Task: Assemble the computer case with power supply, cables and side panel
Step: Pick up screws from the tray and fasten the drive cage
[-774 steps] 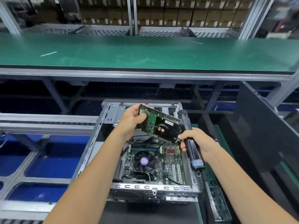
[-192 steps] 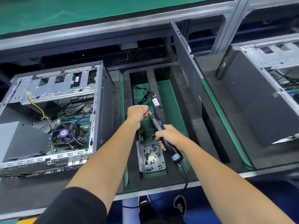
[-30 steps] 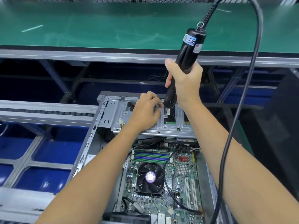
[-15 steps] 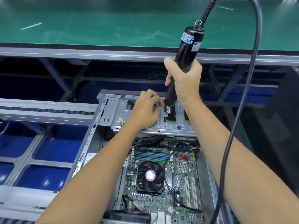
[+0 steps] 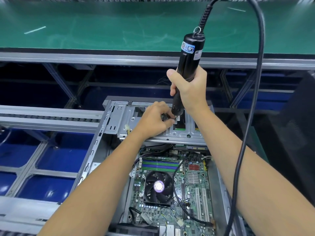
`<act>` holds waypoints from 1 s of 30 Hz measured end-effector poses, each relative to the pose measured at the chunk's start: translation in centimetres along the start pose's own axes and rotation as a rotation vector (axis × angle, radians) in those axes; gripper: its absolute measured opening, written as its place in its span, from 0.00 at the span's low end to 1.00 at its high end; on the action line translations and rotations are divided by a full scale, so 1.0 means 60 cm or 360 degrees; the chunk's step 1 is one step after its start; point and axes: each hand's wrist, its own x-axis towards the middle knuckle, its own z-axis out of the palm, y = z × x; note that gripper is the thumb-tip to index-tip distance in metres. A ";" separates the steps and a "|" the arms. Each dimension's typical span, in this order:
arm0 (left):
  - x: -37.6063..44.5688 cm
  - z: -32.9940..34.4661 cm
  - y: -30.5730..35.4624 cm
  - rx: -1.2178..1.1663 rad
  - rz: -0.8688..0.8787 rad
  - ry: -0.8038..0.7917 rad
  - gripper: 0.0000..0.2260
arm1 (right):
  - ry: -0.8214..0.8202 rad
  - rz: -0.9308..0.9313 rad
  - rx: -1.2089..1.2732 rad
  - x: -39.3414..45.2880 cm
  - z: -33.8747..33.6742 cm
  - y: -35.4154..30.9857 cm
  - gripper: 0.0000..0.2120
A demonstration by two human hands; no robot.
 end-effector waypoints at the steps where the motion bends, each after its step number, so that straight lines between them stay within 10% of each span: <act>1: 0.000 -0.001 0.001 -0.0015 -0.0008 -0.0004 0.09 | 0.0001 0.0005 0.0008 0.001 0.000 0.000 0.09; 30: 0.000 0.002 -0.002 -0.0115 -0.0062 0.0006 0.11 | 0.0012 0.0017 0.0133 -0.003 -0.007 -0.007 0.12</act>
